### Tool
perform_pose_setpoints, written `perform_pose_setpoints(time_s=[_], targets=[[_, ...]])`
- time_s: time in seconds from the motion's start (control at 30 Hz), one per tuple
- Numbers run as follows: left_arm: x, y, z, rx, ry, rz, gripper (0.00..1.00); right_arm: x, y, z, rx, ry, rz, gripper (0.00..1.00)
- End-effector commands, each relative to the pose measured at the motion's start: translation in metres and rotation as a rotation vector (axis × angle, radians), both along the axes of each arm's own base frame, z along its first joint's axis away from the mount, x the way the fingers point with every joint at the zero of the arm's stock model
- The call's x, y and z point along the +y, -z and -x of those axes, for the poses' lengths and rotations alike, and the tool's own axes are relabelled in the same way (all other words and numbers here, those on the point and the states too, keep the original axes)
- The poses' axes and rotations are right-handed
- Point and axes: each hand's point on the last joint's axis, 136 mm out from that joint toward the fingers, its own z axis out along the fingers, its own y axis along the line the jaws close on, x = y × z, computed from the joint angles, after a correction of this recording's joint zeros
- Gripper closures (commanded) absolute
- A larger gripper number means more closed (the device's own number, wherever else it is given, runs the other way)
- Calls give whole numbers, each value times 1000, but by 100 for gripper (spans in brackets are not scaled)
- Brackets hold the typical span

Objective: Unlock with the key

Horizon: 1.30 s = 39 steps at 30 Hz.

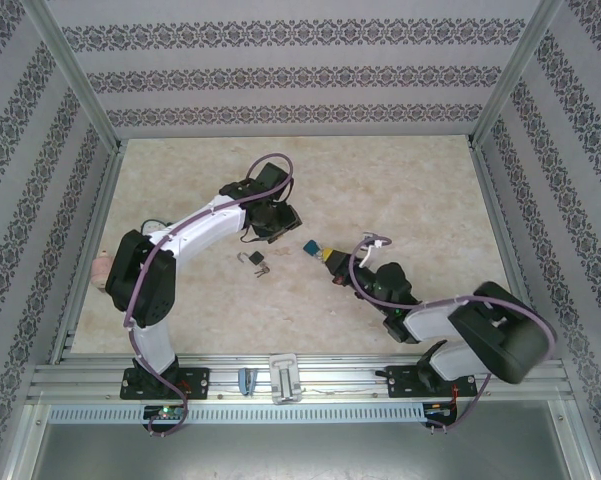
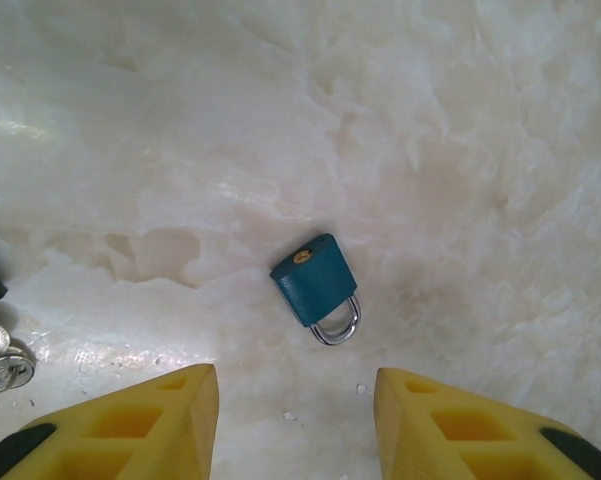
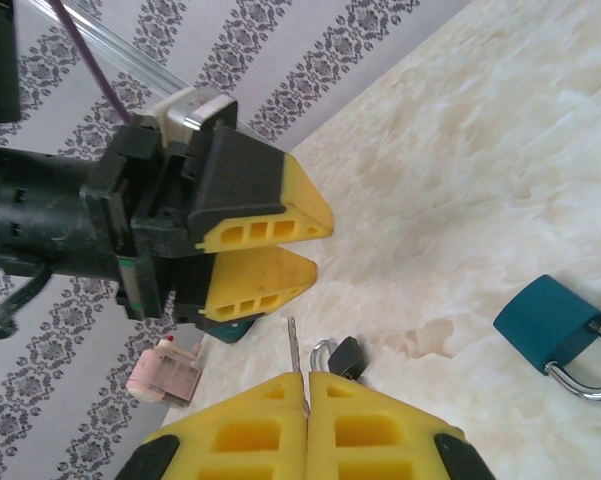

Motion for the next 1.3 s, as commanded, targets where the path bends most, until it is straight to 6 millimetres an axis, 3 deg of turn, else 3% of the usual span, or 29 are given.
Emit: perform_pose_setpoints(time_s=[0.0,0.27,0.53,0.83,1.27], targets=[[-16,-6,-14,-87,137,32,53,-17,6,1,-7,48,70,100],[-75,15,-44,-93,380,113,51,-47,9,11,14,113,164,100],[-100,39,-57,-60,512,52,51,-75,21,26,52,182,203,100],[-95,74,-40,45,582,-57,52,-83,14,27,41,203,212,100],[-73,92,-12,114,612,-129,55,-78,13,20,50,189,228,100]])
